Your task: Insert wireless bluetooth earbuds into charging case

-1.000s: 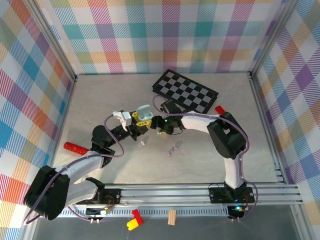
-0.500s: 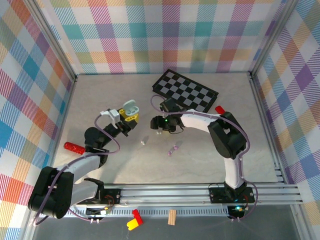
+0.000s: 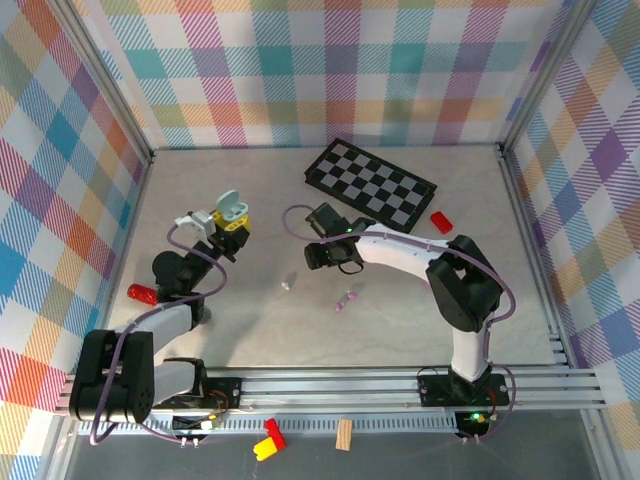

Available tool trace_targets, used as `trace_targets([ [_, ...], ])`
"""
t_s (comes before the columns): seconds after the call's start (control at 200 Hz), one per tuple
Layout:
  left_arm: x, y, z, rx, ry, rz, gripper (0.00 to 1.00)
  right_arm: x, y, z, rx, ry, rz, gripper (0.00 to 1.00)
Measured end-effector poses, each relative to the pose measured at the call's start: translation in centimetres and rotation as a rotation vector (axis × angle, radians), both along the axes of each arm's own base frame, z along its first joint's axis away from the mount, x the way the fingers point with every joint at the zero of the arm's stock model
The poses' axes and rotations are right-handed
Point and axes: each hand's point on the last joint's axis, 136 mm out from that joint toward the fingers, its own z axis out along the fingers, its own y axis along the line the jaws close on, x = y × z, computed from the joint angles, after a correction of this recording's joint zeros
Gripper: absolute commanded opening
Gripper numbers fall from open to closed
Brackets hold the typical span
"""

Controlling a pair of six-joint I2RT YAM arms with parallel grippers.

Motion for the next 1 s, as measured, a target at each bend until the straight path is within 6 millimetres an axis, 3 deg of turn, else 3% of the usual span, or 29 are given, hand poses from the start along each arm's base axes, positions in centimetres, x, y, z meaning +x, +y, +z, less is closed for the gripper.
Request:
trace_targets([
  [0.165, 0.6, 0.8, 0.2, -0.005, 0.002, 0.020, 0.00, 0.0, 1.8, -0.3, -0.150, -0.087, 0.081, 0.59],
  [0.435, 0.7, 1.2, 0.3, -0.006, 0.000, 0.033, 0.00, -0.2, 2.1, -2.9, -0.347, -0.117, 0.153, 0.55],
  [0.715, 0.7, 1.3, 0.3, -0.005, 0.000, 0.033, 0.00, 0.4, 2.1, -3.8, -0.411, -0.117, 0.171, 0.43],
  [1.0, 0.5, 0.9, 0.2, 0.000, 0.002, 0.007, 0.00, 0.6, 2.4, -3.8, -0.421, -0.113, 0.173, 0.37],
])
